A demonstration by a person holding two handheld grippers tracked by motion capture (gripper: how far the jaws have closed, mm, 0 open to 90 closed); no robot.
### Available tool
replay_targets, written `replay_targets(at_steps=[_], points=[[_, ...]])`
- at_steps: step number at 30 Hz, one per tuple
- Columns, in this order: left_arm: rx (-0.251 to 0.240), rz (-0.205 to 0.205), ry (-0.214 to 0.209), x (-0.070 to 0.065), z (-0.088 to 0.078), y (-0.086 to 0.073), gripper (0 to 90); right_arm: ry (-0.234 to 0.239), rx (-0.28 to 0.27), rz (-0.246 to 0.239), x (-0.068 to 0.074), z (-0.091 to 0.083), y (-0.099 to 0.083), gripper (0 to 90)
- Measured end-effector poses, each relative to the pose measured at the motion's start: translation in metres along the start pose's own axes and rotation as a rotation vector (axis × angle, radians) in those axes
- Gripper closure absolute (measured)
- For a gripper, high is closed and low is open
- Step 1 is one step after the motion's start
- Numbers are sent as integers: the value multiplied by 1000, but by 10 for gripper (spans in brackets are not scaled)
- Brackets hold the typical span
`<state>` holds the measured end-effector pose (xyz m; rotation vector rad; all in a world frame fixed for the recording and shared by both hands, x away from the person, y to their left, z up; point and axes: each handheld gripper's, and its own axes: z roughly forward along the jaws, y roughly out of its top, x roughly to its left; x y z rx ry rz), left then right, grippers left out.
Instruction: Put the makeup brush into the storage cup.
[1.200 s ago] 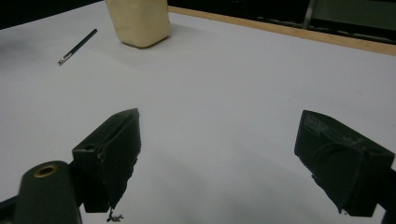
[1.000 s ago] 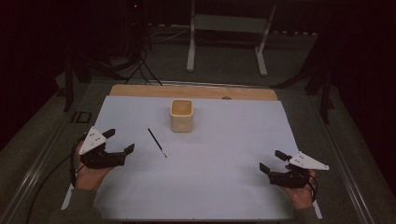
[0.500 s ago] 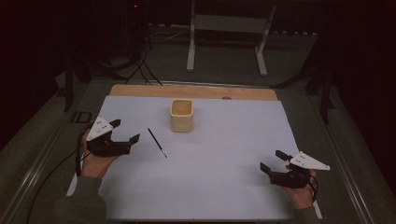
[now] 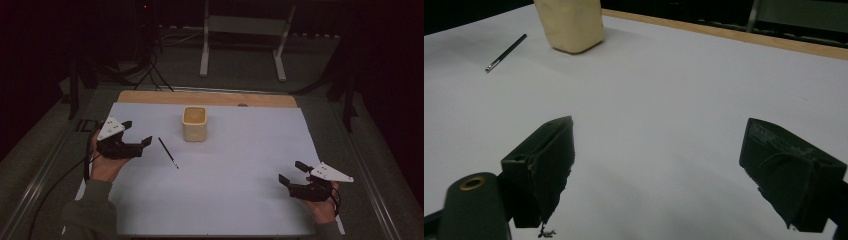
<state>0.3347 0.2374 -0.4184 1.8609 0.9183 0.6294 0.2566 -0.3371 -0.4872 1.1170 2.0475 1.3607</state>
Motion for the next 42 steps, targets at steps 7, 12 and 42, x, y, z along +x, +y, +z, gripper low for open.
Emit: replay_targets(at_steps=[7,12,42], points=[[-4,5,-6,1,8,10,128,0,0,0,0,-1,0,143],[9,16,-11,0,15,13,128,-2,1,2,0,-1,0,143],[152,64,-55,6,39,41,151,5,1,3,-1,-2,0,141]])
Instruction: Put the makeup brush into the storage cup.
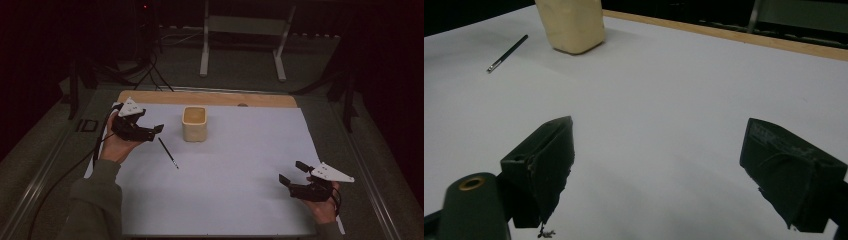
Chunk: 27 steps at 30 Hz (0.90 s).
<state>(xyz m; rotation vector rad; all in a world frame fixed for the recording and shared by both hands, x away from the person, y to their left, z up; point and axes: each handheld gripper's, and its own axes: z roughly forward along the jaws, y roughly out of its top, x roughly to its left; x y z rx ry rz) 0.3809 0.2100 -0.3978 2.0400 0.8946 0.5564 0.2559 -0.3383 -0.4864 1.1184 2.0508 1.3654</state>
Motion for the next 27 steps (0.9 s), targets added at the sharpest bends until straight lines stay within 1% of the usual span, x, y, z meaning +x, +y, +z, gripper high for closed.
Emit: replay_targets(at_steps=[1,2,5,6,7,9,10,11,12,16,17,18,22,23,25,27], points=[[0,0,0,0,0,0,151,0,0,0,0,0,0,141],[14,-3,-3,1,0,0,151,1,0,1,0,0,0,140],[74,-2,-28,3,2,1,147,1,0,-1,0,0,0,141],[85,2,-33,4,2,1,146,1,1,-1,0,0,0,140],[85,2,-33,4,2,1,147,1,1,-1,0,0,0,140],[115,6,-49,4,3,2,148,2,0,0,0,0,0,140],[115,6,-49,4,3,2,150,2,0,0,0,0,0,140],[127,7,-59,4,4,2,150,2,0,0,0,0,0,140],[138,15,-57,4,4,3,153,3,1,-1,0,0,0,140],[179,26,-72,4,6,3,160,3,1,-1,0,0,0,140],[200,33,-76,4,7,3,160,4,2,-1,0,0,0,140],[200,33,-76,4,7,3,160,4,2,-1,0,0,0,140],[251,47,-85,4,9,1,161,5,1,-1,0,0,0,140],[251,47,-85,4,9,1,161,4,1,-1,0,0,0,140],[271,57,-88,4,10,0,161,4,2,-1,0,0,0,140],[300,63,-100,4,13,-1,164,4,4,-3,0,0,0,140]])
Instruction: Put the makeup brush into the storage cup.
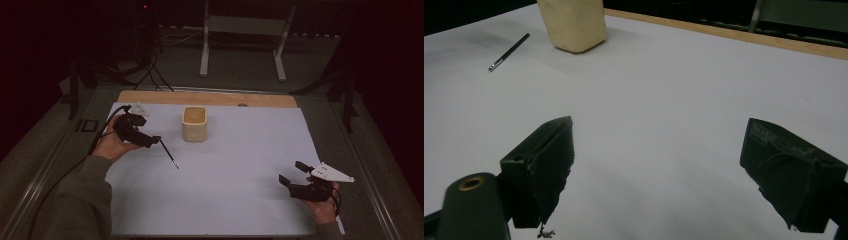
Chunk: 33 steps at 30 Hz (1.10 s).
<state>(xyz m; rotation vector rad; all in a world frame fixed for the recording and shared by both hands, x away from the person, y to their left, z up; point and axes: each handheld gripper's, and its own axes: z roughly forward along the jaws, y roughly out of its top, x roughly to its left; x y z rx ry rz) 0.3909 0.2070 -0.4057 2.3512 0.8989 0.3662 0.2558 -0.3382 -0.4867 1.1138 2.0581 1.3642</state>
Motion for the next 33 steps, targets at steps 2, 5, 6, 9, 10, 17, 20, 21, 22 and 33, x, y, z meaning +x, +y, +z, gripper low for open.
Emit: replay_targets(at_steps=[2,5,6,9,10,17,20,21,22,33], points=[[25,16,-1,-1,2,1,164,0,-1,-1,0,0,0,139],[42,31,-4,-2,4,2,165,0,0,0,0,0,0,139],[50,39,-6,-3,5,3,166,0,0,0,0,0,0,139],[64,52,-7,-4,7,5,166,1,-1,2,0,0,0,140],[77,58,-8,-5,8,7,167,1,-1,1,0,0,0,140],[90,56,-24,-5,11,8,168,1,-2,2,-1,0,0,140],[90,62,-26,-6,12,8,168,1,-2,1,-1,0,0,139],[89,61,-30,-6,12,8,168,1,-2,1,-1,0,0,140],[89,61,-30,-6,12,8,169,2,-1,1,0,0,0,139],[104,66,-44,-8,22,10,171,2,1,0,0,0,0,139]])
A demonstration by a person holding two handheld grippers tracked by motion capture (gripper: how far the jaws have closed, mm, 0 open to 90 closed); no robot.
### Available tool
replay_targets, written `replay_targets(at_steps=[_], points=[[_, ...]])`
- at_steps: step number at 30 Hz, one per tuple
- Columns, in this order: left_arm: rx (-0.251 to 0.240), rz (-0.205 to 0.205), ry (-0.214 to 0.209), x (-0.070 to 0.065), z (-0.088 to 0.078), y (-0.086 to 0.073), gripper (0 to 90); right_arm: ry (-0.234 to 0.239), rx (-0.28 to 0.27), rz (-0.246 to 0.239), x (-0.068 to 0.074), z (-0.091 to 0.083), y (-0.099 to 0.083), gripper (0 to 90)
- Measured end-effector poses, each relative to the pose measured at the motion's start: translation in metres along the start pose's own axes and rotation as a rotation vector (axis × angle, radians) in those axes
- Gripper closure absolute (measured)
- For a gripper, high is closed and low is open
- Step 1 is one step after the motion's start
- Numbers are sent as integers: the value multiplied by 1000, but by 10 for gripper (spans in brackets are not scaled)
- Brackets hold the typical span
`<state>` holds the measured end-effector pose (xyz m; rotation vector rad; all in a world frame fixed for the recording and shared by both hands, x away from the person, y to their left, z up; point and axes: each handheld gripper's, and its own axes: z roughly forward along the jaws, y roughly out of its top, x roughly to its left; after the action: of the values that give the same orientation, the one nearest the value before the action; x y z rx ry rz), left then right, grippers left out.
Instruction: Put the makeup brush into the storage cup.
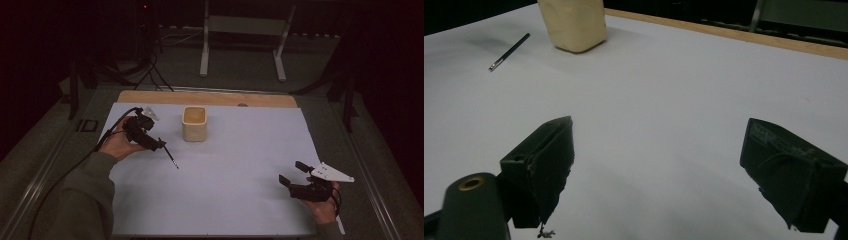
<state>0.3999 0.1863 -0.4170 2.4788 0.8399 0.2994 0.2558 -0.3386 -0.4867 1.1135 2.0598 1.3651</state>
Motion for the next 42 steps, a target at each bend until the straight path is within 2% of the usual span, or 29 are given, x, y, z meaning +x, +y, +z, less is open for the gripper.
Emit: replay_targets(at_steps=[7,18,31,42], points=[[13,7,-14,-2,11,3,170,1,-2,1,0,0,0,139],[62,26,-35,-3,30,6,166,0,-2,2,0,-1,0,140],[155,95,-23,-8,44,4,167,0,-2,3,-1,-1,0,140],[180,134,-54,-16,57,6,169,0,-2,3,-1,-1,0,140]])
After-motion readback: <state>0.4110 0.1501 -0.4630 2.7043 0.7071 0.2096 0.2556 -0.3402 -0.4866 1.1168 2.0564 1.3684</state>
